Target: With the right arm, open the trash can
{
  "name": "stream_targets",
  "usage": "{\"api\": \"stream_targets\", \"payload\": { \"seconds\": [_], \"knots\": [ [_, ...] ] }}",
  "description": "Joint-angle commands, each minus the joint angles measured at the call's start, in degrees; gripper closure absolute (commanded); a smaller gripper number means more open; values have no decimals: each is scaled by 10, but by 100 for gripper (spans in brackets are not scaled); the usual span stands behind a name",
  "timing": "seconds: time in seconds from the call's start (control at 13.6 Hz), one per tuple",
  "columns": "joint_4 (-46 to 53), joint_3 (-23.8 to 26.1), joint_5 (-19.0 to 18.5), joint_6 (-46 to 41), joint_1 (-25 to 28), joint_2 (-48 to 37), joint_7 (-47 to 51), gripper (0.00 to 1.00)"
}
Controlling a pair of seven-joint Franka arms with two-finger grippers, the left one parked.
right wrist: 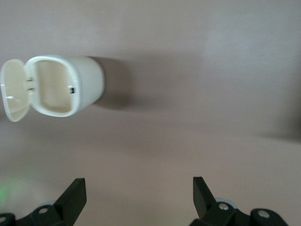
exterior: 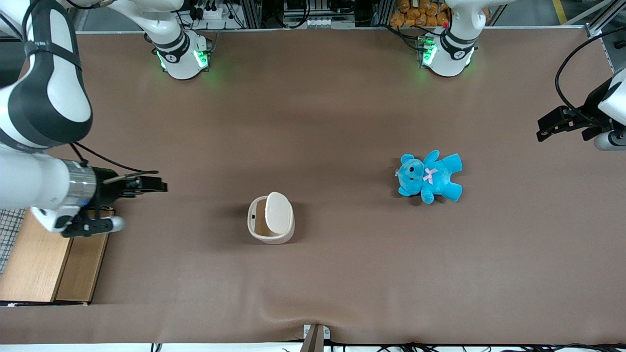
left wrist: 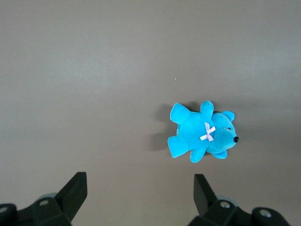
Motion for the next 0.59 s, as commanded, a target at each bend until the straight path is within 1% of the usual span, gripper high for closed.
{"api": "stream_targets", "payload": {
  "seconds": [0.0, 0.15, 0.29, 0.51],
  "knots": [
    [-28, -9, -60, -25, 16, -78, 2, 0],
    [-68, -12, -61, -32, 11, -131, 3, 0],
    [-124, -26, -60, -27, 11, -190, 4, 0],
    [-201, -49, -54, 7, 11, -263, 5, 0]
  ]
}}
